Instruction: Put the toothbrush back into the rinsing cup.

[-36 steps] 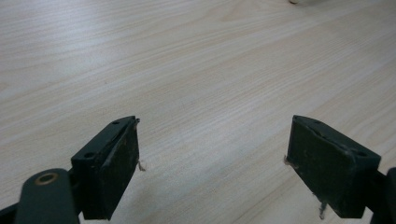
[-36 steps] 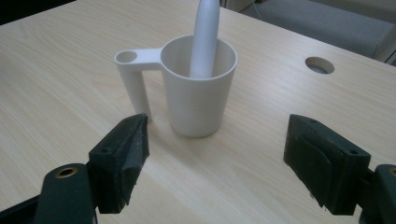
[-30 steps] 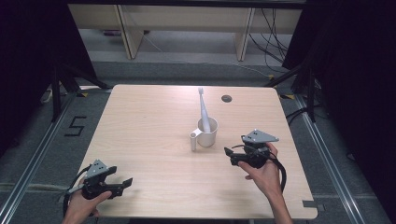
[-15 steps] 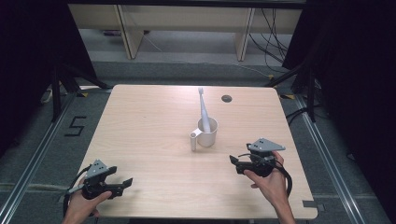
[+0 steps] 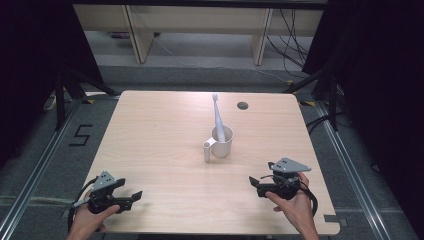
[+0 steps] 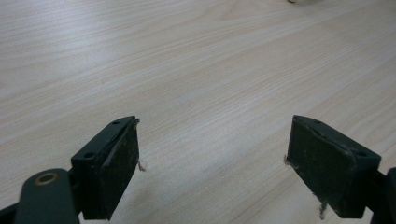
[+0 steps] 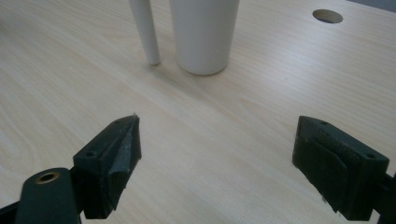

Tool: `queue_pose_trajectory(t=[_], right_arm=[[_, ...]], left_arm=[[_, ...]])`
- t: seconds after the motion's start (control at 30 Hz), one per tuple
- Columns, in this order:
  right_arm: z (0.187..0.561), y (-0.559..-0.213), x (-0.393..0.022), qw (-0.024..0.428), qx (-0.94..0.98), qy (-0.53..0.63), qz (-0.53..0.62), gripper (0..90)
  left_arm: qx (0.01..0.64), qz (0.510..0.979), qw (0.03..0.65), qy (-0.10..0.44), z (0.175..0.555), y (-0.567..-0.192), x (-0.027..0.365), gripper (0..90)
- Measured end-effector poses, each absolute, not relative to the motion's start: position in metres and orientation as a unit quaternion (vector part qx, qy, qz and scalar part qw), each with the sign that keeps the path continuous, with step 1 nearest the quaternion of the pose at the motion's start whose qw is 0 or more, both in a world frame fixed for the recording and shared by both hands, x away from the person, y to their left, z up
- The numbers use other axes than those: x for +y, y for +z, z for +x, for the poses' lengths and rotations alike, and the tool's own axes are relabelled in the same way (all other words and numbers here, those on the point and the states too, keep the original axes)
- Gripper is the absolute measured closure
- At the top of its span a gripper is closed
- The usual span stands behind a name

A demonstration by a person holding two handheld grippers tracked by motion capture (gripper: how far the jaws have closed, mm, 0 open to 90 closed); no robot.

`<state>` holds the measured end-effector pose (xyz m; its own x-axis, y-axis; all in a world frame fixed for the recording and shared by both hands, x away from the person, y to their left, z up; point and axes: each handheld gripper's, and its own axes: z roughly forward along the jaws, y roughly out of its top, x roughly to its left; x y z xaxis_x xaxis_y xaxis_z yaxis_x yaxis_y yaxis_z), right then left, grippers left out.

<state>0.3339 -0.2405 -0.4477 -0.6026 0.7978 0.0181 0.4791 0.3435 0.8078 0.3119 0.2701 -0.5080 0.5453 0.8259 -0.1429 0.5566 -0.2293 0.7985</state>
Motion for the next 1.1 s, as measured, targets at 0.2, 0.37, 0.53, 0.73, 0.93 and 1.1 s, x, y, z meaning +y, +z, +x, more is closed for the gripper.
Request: queue_pose_trajectory(t=[0.2, 0.37, 0.53, 0.73, 0.93, 1.1], right_arm=[[0.326, -0.449, -0.243, 0.200, 0.795, 0.409, 0.400, 16.3], [0.319, -0.452, -0.244, 0.190, 0.793, 0.414, 0.404, 16.2], [0.314, -0.454, -0.246, 0.193, 0.790, 0.417, 0.406, 16.3], [0.309, -0.459, -0.249, 0.187, 0.794, 0.407, 0.410, 16.3], [0.304, -0.465, -0.251, 0.182, 0.793, 0.401, 0.422, 16.3], [0.300, -0.469, -0.254, 0.178, 0.801, 0.393, 0.415, 16.3]], left_arm=[[0.450, 0.768, 0.427, 0.158, 0.312, -0.508, 0.270, 16.2], [0.452, 0.763, 0.434, 0.162, 0.311, -0.508, 0.270, 16.2], [0.448, 0.769, 0.428, 0.159, 0.312, -0.507, 0.271, 16.2], [0.447, 0.769, 0.429, 0.159, 0.312, -0.507, 0.270, 16.2], [0.447, 0.769, 0.428, 0.159, 0.311, -0.507, 0.270, 16.1], [0.449, 0.768, 0.427, 0.160, 0.311, -0.507, 0.270, 16.1]])
